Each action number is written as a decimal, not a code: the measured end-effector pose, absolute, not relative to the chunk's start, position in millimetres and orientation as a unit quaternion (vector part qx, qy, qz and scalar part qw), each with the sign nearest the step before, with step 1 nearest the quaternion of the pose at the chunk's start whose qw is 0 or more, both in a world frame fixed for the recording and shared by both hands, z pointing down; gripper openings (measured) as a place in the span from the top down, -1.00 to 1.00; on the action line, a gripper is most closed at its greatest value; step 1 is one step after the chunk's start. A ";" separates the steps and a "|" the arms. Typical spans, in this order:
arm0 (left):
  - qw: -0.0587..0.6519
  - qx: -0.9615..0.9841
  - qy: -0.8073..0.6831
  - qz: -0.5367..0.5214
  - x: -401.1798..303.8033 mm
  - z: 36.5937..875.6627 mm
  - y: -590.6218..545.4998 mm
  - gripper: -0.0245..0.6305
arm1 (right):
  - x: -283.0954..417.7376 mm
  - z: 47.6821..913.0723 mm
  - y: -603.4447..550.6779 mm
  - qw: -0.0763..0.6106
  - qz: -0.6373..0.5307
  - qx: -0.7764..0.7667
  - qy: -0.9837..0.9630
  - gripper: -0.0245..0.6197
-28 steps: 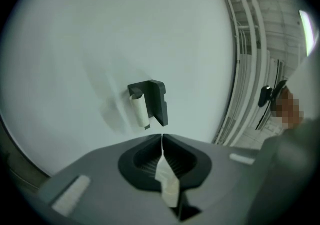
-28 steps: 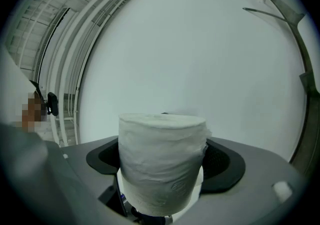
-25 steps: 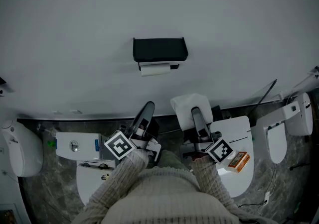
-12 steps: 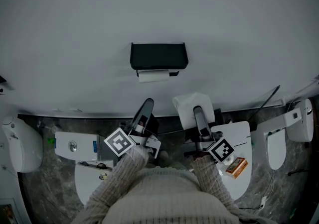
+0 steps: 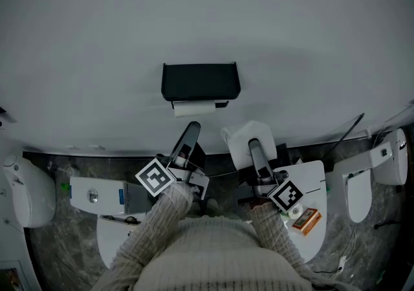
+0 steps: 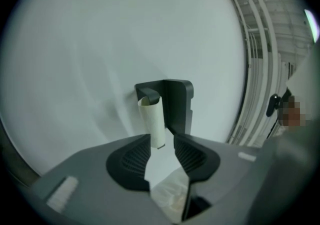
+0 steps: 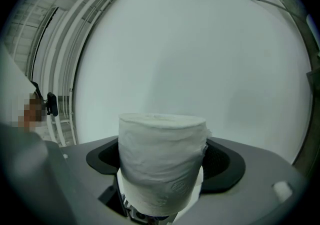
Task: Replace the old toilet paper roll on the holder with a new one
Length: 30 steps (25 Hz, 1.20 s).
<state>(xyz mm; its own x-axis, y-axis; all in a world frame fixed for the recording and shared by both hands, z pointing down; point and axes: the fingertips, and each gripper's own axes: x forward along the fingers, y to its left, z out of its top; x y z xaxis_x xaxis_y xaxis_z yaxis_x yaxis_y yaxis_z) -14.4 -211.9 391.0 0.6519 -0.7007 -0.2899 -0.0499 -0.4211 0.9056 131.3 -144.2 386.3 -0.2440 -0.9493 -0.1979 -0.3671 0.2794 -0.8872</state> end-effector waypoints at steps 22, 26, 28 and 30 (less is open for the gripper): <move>0.485 0.748 -0.254 -0.375 -4.4 388.7 -264.8 0.11 | 150.8 386.1 -173.7 0.390 -0.362 -0.472 0.703 -0.47; 0.477 0.753 -0.250 -0.379 -4.6 385.7 -264.1 0.28 | 153.0 387.7 -173.9 0.391 -0.363 -0.474 0.701 -0.47; 0.475 0.754 -0.248 -0.380 -4.4 383.5 -263.4 0.36 | 154.3 388.6 -173.3 0.390 -0.363 -0.476 0.699 -0.47; 0.475 0.754 -0.246 -0.381 -4.5 382.5 -263.2 0.38 | 154.6 387.7 -172.9 0.391 -0.361 -0.477 0.700 -0.47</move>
<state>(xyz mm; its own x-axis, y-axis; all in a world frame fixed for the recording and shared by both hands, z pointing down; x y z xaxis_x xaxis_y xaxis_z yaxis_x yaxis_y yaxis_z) -4.5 -263.2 382.5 0.5886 -0.7334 -0.3402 -0.0102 -0.4275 0.9039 154.6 -172.9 387.7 -0.2407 -0.9493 -0.2022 -0.3846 0.2846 -0.8781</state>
